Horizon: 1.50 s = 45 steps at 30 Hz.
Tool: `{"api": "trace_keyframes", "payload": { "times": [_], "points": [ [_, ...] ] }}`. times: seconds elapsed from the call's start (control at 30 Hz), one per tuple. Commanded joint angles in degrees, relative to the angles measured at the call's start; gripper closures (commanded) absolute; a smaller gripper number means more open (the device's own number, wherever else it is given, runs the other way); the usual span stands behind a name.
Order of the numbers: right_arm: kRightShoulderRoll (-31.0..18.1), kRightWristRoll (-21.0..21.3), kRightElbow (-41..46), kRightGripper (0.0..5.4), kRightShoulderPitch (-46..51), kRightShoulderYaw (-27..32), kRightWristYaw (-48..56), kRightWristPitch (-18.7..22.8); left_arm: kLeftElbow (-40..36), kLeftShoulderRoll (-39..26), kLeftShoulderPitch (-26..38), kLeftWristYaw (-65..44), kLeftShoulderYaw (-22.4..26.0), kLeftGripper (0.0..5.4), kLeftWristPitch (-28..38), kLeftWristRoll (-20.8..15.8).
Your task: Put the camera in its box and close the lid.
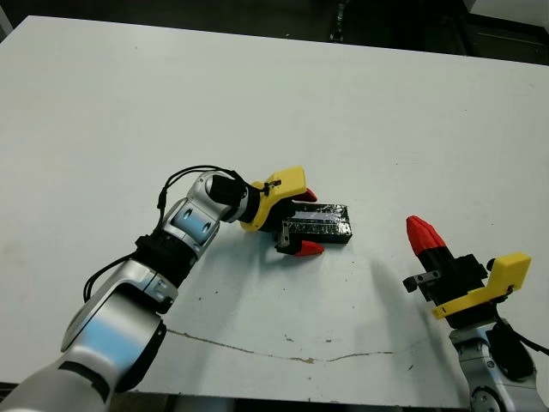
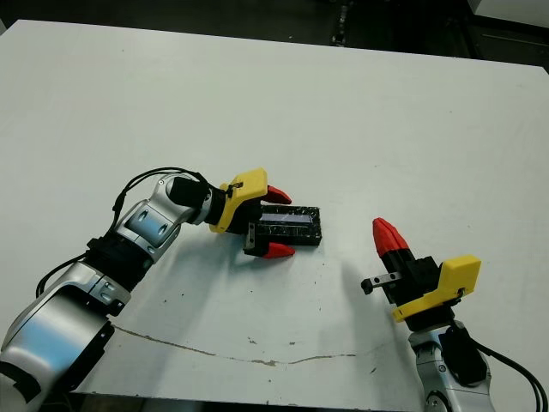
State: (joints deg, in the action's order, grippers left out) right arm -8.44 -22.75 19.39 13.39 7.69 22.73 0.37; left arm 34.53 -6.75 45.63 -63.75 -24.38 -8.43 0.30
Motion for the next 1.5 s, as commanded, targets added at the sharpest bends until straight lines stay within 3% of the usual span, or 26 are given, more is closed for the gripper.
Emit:
{"api": "trace_keyframes", "payload": {
  "times": [0.03,0.4,0.93,1.1,1.2,1.3,1.37,1.5],
  "points": [
    [-0.62,-0.15,-0.44,5.40,0.19,0.42,0.16,-0.26,1.57,2.23,-3.23,-1.37,-2.71,0.01,-1.88,0.82],
    [-0.42,-0.89,-0.08,5.40,0.33,0.46,0.14,0.56,-5.26,-3.13,-5.45,-3.05,3.12,0.01,-4.79,-4.55],
    [-0.43,-1.07,-0.30,5.40,0.18,0.16,0.16,0.60,-22.51,-18.77,-12.29,-1.58,19.44,0.01,-12.96,-15.59],
    [-0.51,-0.89,-0.32,5.40,0.20,0.03,0.12,0.25,-28.94,-21.84,-16.91,1.33,26.77,0.01,-15.32,-21.13],
    [-0.45,-0.81,-0.84,5.40,0.03,-0.01,0.48,-0.43,-34.69,-20.38,-21.99,7.14,32.72,0.01,-18.08,-26.09],
    [-0.37,-0.84,-0.61,5.40,-0.06,-0.10,-0.08,0.29,-43.47,-14.26,-30.28,19.02,38.14,0.20,-17.08,-28.79],
    [-0.17,-0.98,-0.13,5.40,-0.10,-0.19,-0.96,1.36,-47.85,-9.05,-34.73,26.52,39.65,0.46,-15.11,-29.36],
    [0.77,-0.69,0.02,5.40,-0.38,-0.57,-2.61,1.31,-51.02,-0.72,-42.39,34.47,39.08,1.05,-4.62,-26.89]
  ]
}}
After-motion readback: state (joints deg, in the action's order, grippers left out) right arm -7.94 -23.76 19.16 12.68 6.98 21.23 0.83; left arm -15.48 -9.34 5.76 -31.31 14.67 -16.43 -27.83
